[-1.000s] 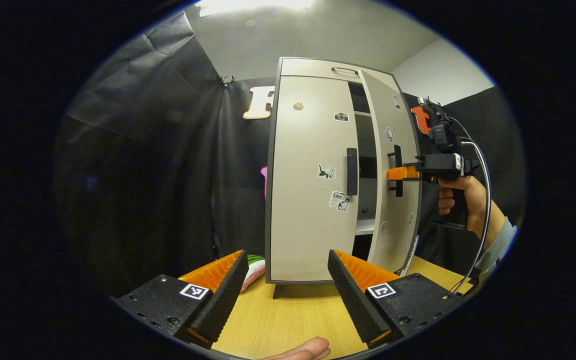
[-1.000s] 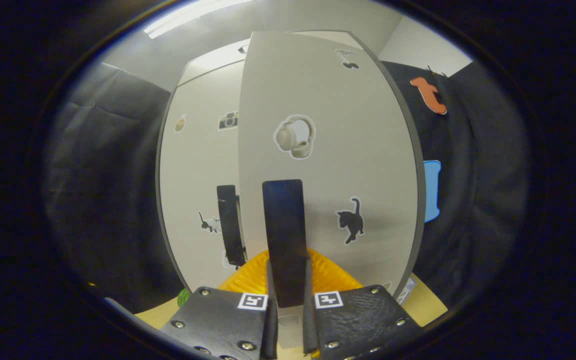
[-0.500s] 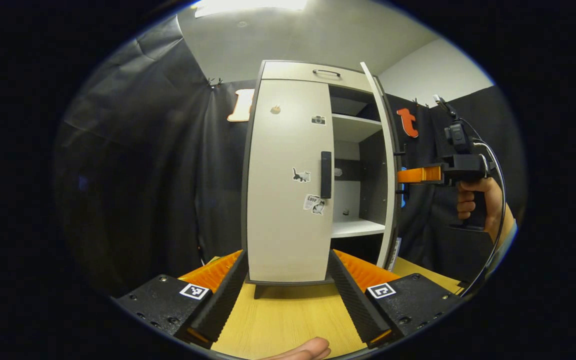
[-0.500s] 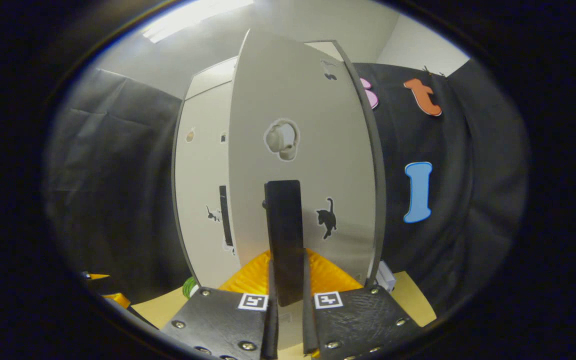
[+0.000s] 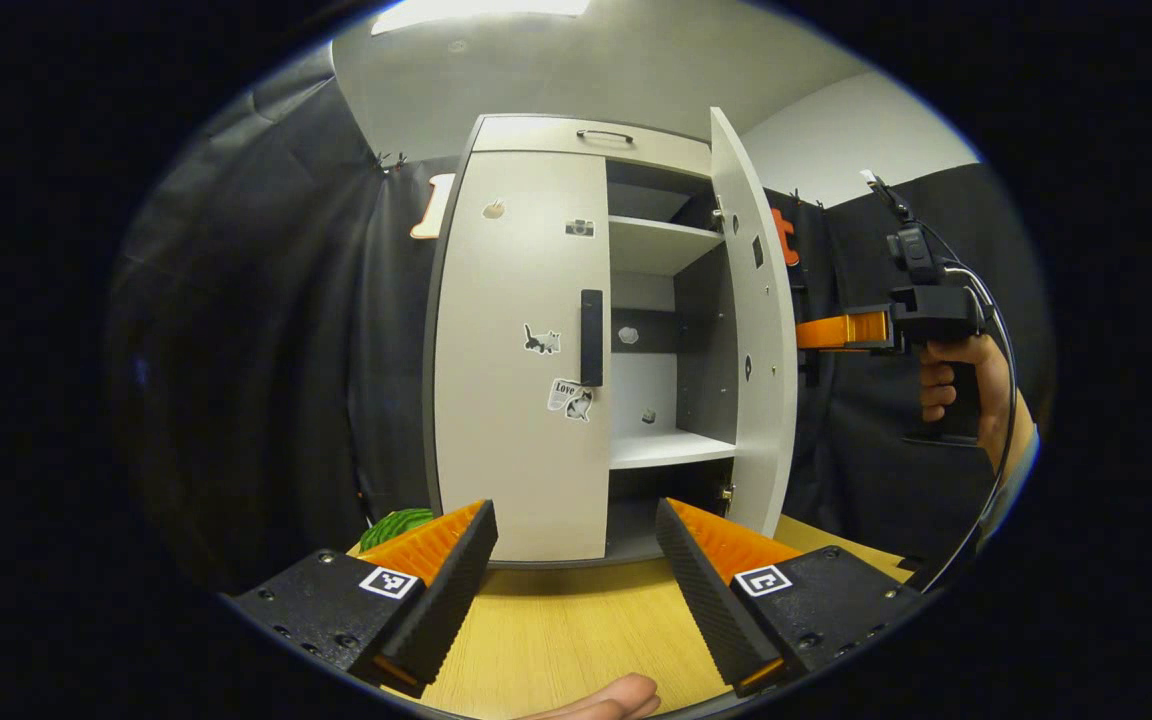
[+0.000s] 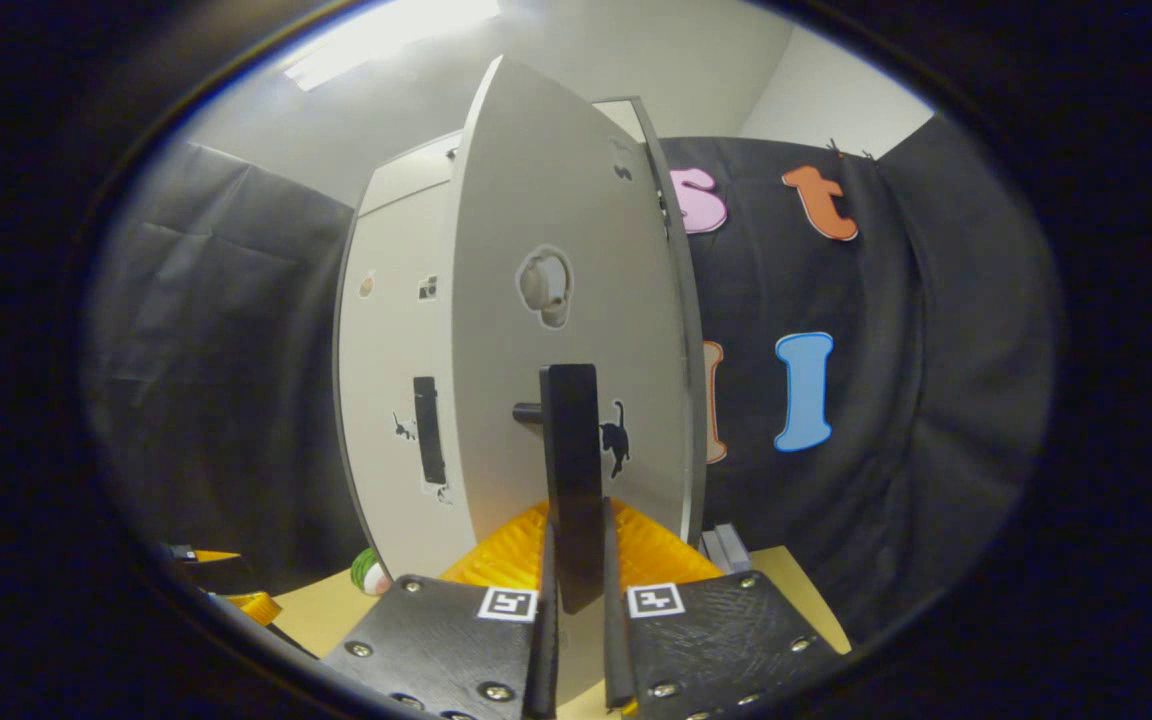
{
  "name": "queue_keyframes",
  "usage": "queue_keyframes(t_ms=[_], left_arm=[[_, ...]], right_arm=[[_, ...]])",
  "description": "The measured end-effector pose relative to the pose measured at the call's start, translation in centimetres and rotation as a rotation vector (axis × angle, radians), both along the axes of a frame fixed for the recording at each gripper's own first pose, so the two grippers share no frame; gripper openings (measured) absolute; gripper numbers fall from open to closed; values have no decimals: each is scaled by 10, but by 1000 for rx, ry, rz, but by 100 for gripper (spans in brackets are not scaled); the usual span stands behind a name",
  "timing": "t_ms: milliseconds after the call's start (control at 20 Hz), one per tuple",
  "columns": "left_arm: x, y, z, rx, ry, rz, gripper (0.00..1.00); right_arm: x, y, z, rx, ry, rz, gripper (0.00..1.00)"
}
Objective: Open the right door of the double-door shoe cabinet with the right hand, and open the left door with the left hand.
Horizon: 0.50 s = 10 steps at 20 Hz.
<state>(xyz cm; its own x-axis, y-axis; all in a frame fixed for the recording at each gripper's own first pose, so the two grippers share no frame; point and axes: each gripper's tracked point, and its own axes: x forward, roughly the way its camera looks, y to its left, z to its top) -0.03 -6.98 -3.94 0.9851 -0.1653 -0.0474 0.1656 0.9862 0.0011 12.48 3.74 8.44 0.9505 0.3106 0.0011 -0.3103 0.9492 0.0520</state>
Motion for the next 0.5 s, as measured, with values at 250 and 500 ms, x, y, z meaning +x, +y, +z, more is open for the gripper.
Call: queue_keyframes(t_ms=[250,500], left_arm=[[4,2,-4,-5,9,5,99],[4,1,3,5,-13,10,99]], right_arm=[[-1,-32,2,-14,-13,-72,18],[34,-89,-6,51,11,-196,2]])
